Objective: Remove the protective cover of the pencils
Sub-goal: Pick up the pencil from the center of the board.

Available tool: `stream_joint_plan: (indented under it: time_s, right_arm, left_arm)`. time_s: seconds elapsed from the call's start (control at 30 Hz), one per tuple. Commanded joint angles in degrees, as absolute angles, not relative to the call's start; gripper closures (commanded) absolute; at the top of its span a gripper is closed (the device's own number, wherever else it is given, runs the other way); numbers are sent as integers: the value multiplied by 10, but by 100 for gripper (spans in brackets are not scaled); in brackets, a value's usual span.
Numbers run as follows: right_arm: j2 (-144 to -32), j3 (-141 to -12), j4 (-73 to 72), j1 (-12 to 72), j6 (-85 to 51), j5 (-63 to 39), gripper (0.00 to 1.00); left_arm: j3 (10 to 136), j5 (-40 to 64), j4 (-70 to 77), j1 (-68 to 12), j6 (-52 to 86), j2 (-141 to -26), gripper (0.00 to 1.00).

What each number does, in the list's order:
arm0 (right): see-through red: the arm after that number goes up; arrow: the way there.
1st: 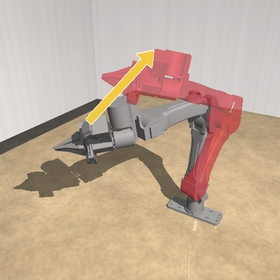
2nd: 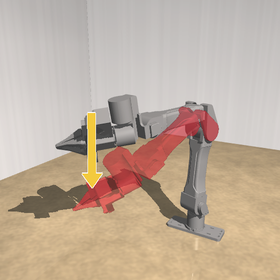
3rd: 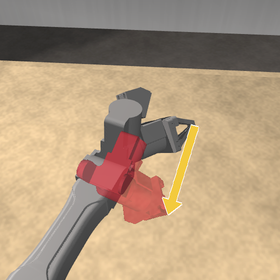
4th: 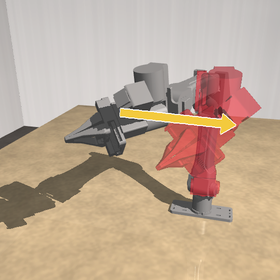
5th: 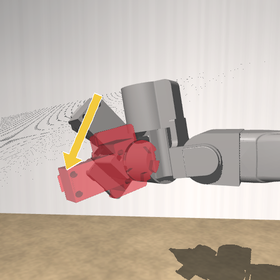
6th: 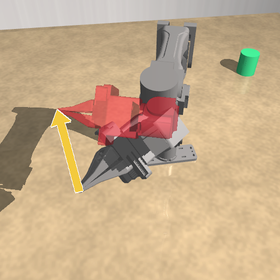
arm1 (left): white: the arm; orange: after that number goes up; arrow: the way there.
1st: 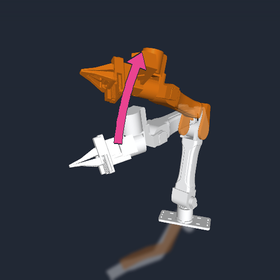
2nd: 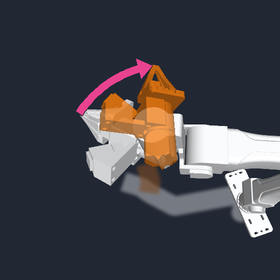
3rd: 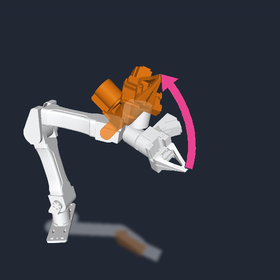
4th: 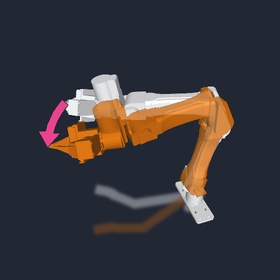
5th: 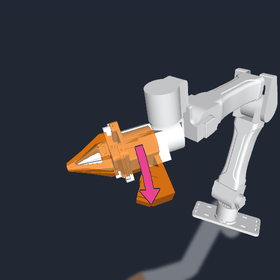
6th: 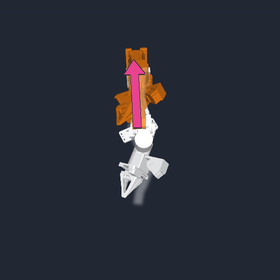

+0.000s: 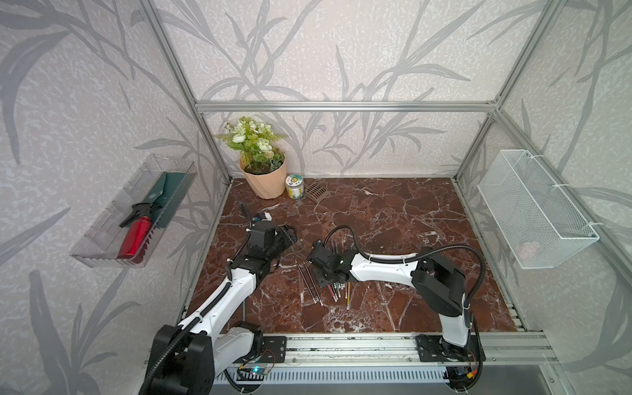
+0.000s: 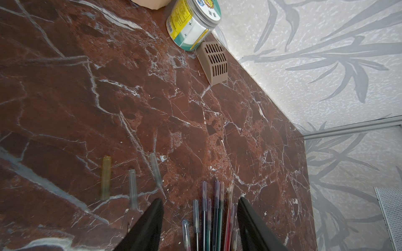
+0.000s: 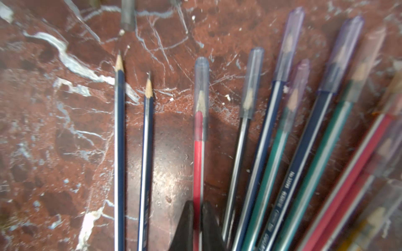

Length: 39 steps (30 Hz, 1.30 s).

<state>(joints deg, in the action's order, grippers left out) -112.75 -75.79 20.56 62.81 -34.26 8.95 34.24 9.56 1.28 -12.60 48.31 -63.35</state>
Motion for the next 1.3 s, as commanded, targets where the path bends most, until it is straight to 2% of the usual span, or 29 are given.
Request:
stream_joint_plan:
  time_s: [0.0,0.27,0.8,1.0,1.27]
  right_arm:
    - [-1087,-739,173,630,-346,98,95]
    - [-1059,-703,125,623,-354,99,95]
    - [-1086,-741,110,610,-359,80,97]
    - [-1091,-761,112,610,-353,79,97]
    - [-1111,-786,121,603,-348,74,97]
  left_arm:
    - [341,129,45,-124,504,-648,42]
    - [339,192,94,-125,532,-696,42]
    - [347,254,146,-129,560,-782,45]
    - [356,266,148,-133,561,-809,49]
    - [368,267,142,-148,550,-824,61]
